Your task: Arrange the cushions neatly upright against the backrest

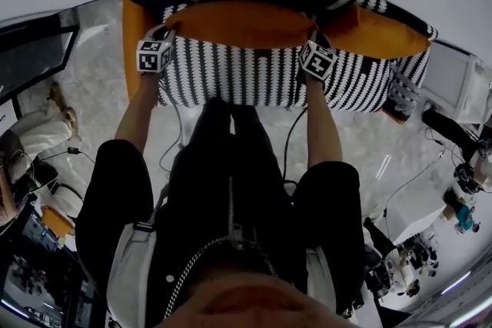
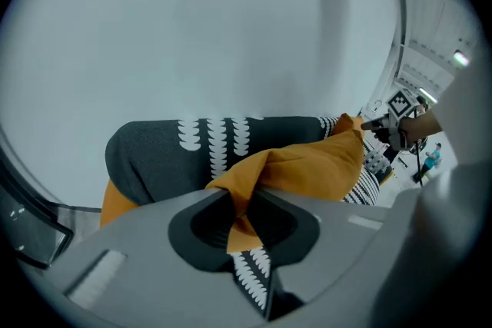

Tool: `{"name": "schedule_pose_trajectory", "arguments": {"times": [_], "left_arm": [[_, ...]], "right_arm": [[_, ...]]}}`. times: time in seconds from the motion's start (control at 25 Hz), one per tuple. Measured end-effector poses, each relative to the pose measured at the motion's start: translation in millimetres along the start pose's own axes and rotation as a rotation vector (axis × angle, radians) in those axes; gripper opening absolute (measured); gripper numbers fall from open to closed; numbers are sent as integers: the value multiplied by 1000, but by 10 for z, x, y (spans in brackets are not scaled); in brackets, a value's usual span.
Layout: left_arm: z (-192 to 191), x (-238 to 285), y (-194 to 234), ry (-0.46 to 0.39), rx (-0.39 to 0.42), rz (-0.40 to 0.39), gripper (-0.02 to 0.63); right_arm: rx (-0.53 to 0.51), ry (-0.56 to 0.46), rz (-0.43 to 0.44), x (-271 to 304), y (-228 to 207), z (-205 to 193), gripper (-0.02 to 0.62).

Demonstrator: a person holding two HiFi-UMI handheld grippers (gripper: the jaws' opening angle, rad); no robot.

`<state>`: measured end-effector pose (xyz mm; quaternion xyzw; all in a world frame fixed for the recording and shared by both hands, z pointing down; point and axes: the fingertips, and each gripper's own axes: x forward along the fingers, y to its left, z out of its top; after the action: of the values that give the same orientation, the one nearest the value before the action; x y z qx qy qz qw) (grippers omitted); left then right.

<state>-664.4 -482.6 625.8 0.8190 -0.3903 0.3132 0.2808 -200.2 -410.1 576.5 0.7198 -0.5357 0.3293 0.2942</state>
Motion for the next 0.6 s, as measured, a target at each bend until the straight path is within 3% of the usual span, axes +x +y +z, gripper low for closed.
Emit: {"name": "schedule_pose_trajectory", "arguments": {"times": [0.28,0.36,0.48,0.6], "left_arm": [[281,37,165,-64,9,6,73],[366,-74,300,-129,-26,40,165],[446,-275,500,-183,-72,88,170],[471,-402,487,-189,-58,99,167]], "right_arm": [[21,-14,136,-210,368,33,23],[6,2,164,-263,448,-71,20],[13,1,183,-372,510,-190,14],[40,-20,187,-472,507,-222,5]]}}
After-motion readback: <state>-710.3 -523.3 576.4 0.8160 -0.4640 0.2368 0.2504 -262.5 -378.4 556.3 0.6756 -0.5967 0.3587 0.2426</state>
